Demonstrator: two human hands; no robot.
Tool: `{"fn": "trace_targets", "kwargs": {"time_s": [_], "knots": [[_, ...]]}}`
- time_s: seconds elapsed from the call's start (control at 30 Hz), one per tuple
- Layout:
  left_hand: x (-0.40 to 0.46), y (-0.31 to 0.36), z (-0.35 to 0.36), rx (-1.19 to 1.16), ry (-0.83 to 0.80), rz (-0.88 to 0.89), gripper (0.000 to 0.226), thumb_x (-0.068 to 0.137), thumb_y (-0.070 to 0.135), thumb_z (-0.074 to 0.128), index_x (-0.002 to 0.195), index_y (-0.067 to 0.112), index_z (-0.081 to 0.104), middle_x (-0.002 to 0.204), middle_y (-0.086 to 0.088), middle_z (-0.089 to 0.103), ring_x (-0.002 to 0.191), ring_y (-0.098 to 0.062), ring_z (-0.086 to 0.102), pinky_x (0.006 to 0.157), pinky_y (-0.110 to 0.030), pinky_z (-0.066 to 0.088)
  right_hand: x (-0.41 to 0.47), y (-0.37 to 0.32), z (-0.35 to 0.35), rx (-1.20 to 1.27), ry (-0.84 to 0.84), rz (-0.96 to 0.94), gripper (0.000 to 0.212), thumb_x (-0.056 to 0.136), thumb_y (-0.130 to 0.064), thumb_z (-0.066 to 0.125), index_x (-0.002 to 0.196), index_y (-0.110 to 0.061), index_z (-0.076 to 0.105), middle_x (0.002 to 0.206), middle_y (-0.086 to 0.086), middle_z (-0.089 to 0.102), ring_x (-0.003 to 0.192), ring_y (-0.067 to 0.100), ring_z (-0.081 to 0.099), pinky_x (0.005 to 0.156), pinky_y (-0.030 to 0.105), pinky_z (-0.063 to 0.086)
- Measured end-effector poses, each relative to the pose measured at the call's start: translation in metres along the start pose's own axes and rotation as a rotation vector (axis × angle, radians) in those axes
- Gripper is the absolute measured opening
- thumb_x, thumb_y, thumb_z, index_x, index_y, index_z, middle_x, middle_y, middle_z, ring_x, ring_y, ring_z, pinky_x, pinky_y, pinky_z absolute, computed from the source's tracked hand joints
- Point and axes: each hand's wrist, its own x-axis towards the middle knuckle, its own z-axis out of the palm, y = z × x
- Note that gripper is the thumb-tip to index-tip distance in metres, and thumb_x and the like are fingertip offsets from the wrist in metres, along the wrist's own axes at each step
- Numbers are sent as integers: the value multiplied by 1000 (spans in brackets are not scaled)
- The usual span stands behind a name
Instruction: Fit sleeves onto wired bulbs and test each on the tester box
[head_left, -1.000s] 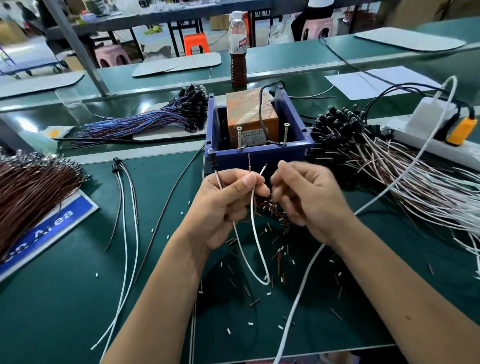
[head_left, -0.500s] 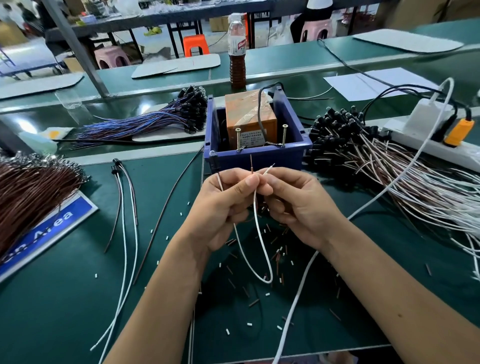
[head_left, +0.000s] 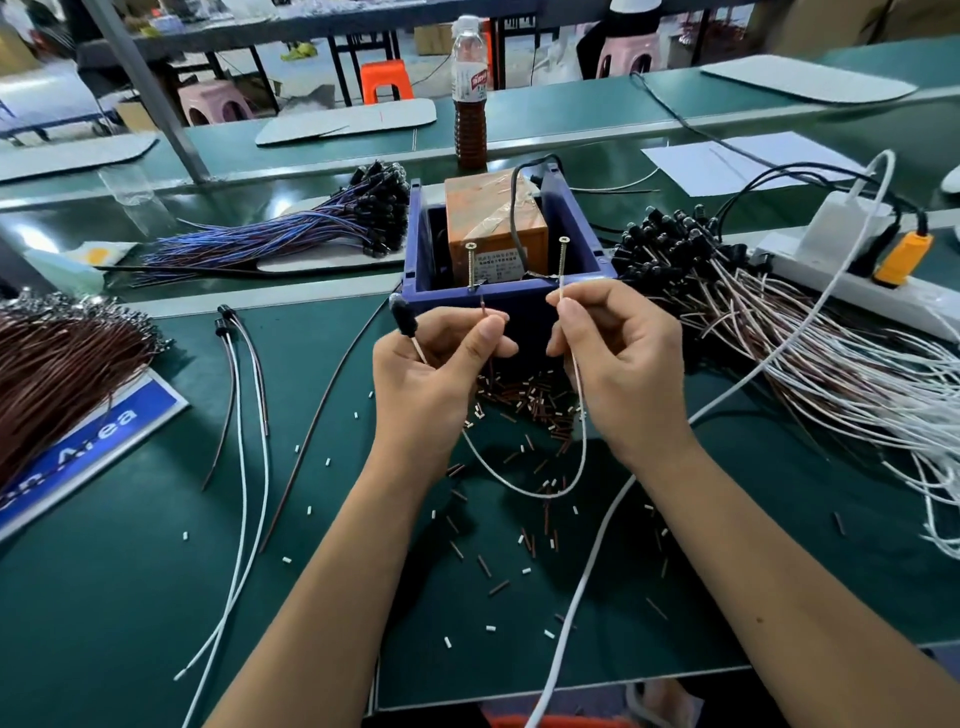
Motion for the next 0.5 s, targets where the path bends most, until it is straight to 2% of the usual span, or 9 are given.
{"fn": "trace_targets", "kwargs": {"time_s": [0.1,0.17,0.23,0.37,0.5], "knots": [[-1,1,3,65,131,95,14,94,10,75,102,1,69,78,-13,77,61,-8,68,64,-15,50,-2,0,3,-139,120,-145,11,103,-12,63,104,-8,72,75,-1,71,67,13,70,64,18,51],[0,3,8,98,220,149,8,95,8,74,95,6,66,75,-10,76,66,-13,72,69,-20,51,-3,-1,5,-189,189,-219,11,104,-13,63,106,-7,71,78,-2,72,72,12,72,67,18,52],[3,6,15,136,338,193,10,96,9,73,89,11,66,74,-9,75,70,-16,73,73,-22,52,-1,-2,7,-229,256,-272,10,104,-13,62,107,-8,71,80,-3,72,74,12,72,67,20,53],[11,8,31,118,585,191,9,96,6,71,89,4,67,73,-10,74,70,-18,73,76,-25,55,8,-7,14,-293,387,-272,12,103,-13,61,105,-9,73,77,-8,72,71,8,72,66,23,56],[9,3,32,240,579,217,10,96,4,68,87,8,66,72,-8,73,72,-24,73,77,-33,58,8,-7,19,-355,425,-230,15,100,-11,62,104,-6,75,75,-5,71,68,9,71,64,23,56]]}}
